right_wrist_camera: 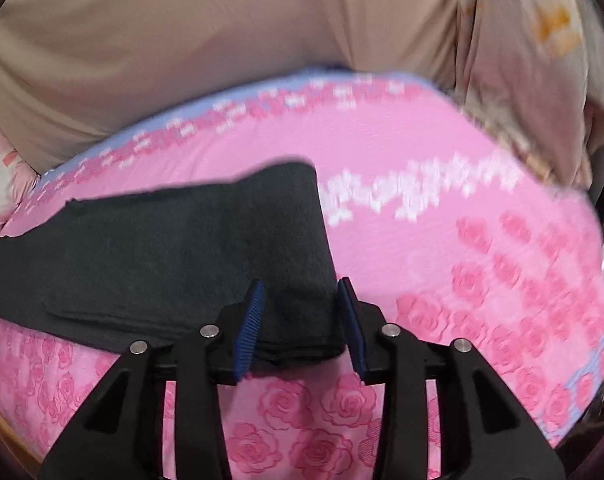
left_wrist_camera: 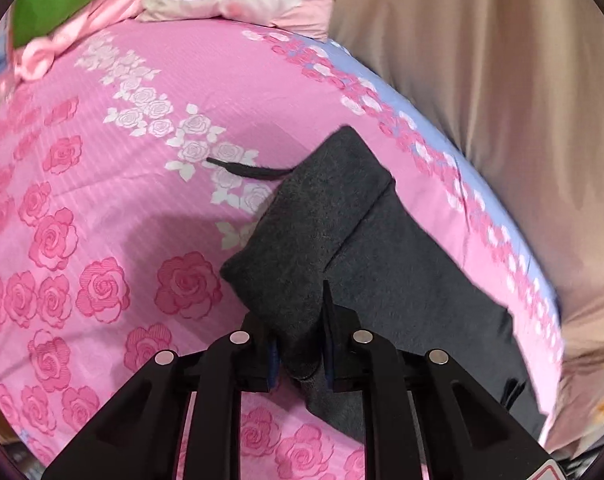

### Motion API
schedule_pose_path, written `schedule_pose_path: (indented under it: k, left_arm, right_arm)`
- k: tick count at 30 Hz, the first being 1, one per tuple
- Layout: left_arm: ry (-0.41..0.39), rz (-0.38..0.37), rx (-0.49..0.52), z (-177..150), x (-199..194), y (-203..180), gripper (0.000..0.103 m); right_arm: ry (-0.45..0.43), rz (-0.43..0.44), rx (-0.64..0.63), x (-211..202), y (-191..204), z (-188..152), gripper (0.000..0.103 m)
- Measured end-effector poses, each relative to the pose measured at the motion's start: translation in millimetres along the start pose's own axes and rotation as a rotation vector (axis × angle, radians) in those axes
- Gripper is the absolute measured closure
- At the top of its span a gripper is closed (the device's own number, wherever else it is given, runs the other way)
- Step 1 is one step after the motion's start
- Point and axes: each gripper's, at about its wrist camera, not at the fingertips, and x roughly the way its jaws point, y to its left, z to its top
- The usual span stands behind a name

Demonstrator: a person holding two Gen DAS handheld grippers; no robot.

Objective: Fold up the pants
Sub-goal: 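Grasp the pants with the left tool, lift and fold onto the stack, then grasp the folded pants stack again with the right tool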

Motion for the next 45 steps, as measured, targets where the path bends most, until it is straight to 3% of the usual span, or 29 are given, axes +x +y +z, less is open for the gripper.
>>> schedule_pose_path:
  k: [3,7,10,12,14,15,17,20,22,24,26,28,34,35,37,39,40,43,45]
  left_arm:
    - [-0.035,-0.027,0.035,5,-18,-15,0.093]
    - [-0.084,-0.18,0.211,-6,-74,-87,0.093]
    - [-0.127,-0.269,0.38,-36,-112,-156,0.093]
    - [-0.101,-0.318,0.476,-62,-117,-195,0.089]
    - [-0.01,-0.346,0.584,-102,-99,-234,0.07]
    - [0.082,-0.347,0.66,-130,-76,-252,0.054]
    - [0.181,-0.309,0.706,-164,-46,-262,0.052]
    - [0.176,-0.25,0.703,-181,-35,-252,0.052]
    - [0.135,-0.233,0.679,-172,-42,-236,0.039]
    - [0.055,-0.214,0.631,-153,-58,-214,0.035]
    - [-0.062,-0.116,0.586,-132,-74,-188,0.031]
    - [-0.13,-0.015,0.545,-115,-78,-167,0.031]
    - [-0.234,0.207,0.491,-97,-78,-119,0.029]
    - [-0.231,0.217,0.492,-96,-76,-112,0.028]
    - [-0.216,0.215,0.48,-94,-72,-100,0.028]
    - [-0.201,0.178,0.48,-90,-69,-94,0.028]
    - [-0.197,0.164,0.489,-95,-70,-95,0.028]
    - [-0.186,0.129,0.539,-103,-67,-104,0.023]
    - [-0.178,0.116,0.544,-107,-65,-108,0.022]
  right_arm:
    - [-0.015,0.088,-0.033,-8,20,7,0.047]
    - [0.001,0.21,-0.06,-5,52,1,0.046]
    - [0.016,0.25,-0.055,-2,61,-4,0.045]
    - [0.033,0.271,-0.047,1,64,-8,0.046]
    - [0.044,0.279,-0.038,2,67,-12,0.045]
    - [0.05,0.279,-0.035,2,65,-14,0.045]
    - [0.054,0.272,-0.028,1,60,-18,0.043]
    - [0.069,0.268,-0.021,-3,49,-19,0.042]
    - [0.074,0.281,-0.028,-4,47,-16,0.042]
    - [0.085,0.332,-0.019,-1,50,-9,0.042]
    - [0.117,0.43,0.002,8,62,2,0.042]
    - [0.156,0.49,0.002,21,78,8,0.037]
    - [0.263,0.524,-0.029,53,141,4,0.033]
    - [0.264,0.523,-0.025,54,146,3,0.033]
    - [0.173,0.463,-0.02,45,147,7,0.033]
    - [0.101,0.402,-0.068,36,146,17,0.044]
    - [0.112,0.403,-0.08,38,146,23,0.048]
    - [0.263,0.557,-0.004,63,138,35,0.047]
    - [0.306,0.522,0.012,75,139,30,0.046]
